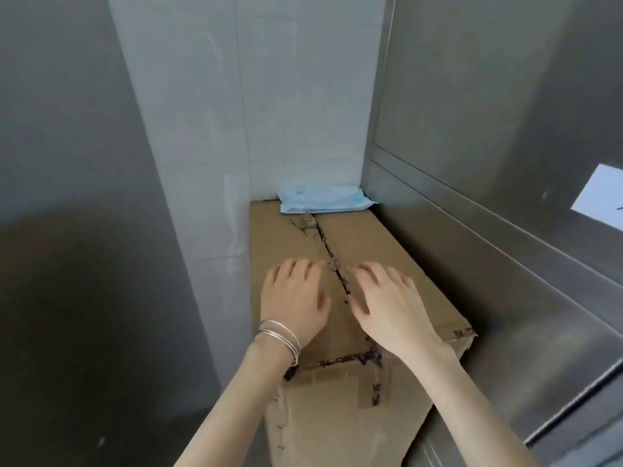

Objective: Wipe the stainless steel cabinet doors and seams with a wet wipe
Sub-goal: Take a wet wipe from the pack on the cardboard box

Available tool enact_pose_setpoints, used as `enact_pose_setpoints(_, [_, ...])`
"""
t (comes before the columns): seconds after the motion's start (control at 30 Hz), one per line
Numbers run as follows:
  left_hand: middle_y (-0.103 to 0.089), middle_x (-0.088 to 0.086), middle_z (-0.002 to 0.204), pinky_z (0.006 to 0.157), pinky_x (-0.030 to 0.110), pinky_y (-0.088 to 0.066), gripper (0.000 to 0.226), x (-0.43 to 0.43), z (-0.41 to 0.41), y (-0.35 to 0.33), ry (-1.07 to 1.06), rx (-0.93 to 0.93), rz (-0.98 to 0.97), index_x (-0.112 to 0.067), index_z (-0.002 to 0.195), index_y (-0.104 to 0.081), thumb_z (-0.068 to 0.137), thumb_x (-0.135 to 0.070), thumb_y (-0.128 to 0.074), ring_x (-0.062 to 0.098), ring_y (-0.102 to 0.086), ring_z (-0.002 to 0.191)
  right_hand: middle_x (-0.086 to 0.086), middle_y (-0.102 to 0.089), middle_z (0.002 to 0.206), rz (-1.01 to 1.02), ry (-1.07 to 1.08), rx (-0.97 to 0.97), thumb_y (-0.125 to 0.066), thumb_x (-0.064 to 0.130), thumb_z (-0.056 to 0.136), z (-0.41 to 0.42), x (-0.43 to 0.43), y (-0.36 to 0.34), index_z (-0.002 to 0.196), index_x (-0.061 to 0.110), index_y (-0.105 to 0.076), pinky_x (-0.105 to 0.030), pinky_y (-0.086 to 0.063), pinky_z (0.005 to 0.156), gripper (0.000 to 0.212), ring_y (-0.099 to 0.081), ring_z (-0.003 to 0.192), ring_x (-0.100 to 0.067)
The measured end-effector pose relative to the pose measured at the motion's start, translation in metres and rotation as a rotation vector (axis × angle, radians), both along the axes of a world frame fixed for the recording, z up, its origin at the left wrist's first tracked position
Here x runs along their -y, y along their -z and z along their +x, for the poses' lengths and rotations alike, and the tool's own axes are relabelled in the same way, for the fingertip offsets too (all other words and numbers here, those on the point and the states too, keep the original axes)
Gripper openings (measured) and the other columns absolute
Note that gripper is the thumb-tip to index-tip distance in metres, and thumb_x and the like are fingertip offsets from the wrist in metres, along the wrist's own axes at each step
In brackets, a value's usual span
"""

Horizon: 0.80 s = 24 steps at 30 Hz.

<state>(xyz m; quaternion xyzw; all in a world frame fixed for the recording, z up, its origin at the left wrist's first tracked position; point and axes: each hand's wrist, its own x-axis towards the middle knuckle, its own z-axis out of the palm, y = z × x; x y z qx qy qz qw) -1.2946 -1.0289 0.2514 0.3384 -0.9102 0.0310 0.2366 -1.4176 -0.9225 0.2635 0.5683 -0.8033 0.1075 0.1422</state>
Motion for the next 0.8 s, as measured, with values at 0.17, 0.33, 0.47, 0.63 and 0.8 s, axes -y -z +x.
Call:
enact_pose_setpoints(0.17, [-0.046, -0.006, 0.136, 0.103, 0.031, -0.025, 0.053, 0.042, -0.033, -0.002, -0.049, 0.028, -0.008, -0.027, 0.142, -0.037, 0.091, -0.038, -0.043, 0.017, -0.039, 0.127, 0.003, -0.041, 0.139, 0.031, -0.039, 0.021, -0.043, 0.038, 0.095, -0.043, 0.051, -0.001, 0.14, 0.028, -0.036, -0.037, -0.033, 0.103, 0.047, -0.042, 0.126, -0.02])
enact_pose_setpoints(0.33, [-0.043, -0.004, 0.14, 0.102, 0.032, -0.027, 0.055, 0.091, -0.064, -0.005, -0.047, 0.079, 0.018, -0.028, 0.142, -0.037, 0.088, -0.035, -0.047, 0.019, -0.038, 0.129, 0.0, -0.039, 0.141, 0.048, -0.054, 0.055, -0.046, 0.035, 0.094, -0.08, 0.099, -0.003, 0.141, 0.024, -0.035, -0.036, -0.033, 0.105, 0.05, -0.039, 0.127, -0.021])
enact_pose_setpoints(0.47, [-0.038, -0.004, 0.144, 0.101, 0.033, -0.029, 0.058, 0.134, -0.093, -0.009, -0.031, 0.13, 0.004, -0.027, 0.144, -0.033, 0.088, -0.034, -0.047, 0.019, -0.036, 0.132, 0.0, -0.028, 0.15, 0.074, -0.056, 0.028, -0.047, 0.034, 0.094, -0.11, 0.141, -0.007, 0.144, 0.021, -0.031, -0.04, -0.023, 0.114, 0.054, -0.026, 0.137, -0.02])
enact_pose_setpoints(0.63, [-0.025, 0.001, 0.156, 0.111, 0.036, -0.022, 0.062, 0.182, -0.131, -0.006, 0.0, 0.224, 0.068, -0.022, 0.149, -0.024, 0.091, -0.033, -0.045, 0.021, -0.024, 0.142, 0.001, -0.021, 0.155, 0.114, -0.048, 0.063, -0.042, 0.035, 0.097, -0.141, 0.191, -0.005, 0.147, 0.019, -0.026, -0.039, -0.016, 0.117, 0.055, -0.018, 0.142, -0.016])
enact_pose_setpoints(0.8, [-0.013, 0.001, 0.16, 0.118, 0.039, -0.016, 0.062, 0.221, -0.157, 0.003, 0.005, 0.289, 0.163, -0.019, 0.151, -0.019, 0.096, -0.038, -0.04, 0.02, -0.011, 0.147, 0.0, -0.018, 0.156, 0.183, -0.016, 0.144, -0.039, 0.036, 0.099, -0.161, 0.233, 0.005, 0.148, 0.018, -0.024, -0.042, -0.013, 0.116, 0.054, -0.016, 0.143, -0.017])
